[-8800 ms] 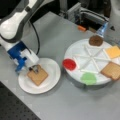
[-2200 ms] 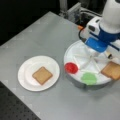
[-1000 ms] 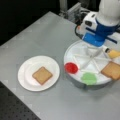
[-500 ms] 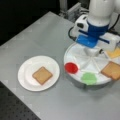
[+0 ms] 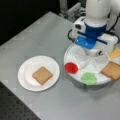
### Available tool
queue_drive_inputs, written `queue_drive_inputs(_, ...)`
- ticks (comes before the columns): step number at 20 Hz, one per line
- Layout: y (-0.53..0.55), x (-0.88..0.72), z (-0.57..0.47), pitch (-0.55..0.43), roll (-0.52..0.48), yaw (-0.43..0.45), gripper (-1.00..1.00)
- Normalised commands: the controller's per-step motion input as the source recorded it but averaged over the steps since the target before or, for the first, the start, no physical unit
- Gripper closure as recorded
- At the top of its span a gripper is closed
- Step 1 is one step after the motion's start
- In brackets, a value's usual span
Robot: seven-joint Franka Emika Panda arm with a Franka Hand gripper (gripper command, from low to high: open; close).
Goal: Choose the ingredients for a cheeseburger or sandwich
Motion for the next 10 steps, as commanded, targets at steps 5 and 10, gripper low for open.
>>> queue_drive_inputs(5, 0.2, -0.08, -0.2, -0.211, 0.144, -0.242, -1.0)
queue_drive_inputs(10, 0.11, -0.11, -0.28, -0.224, 0.011, -0.222, -1.0)
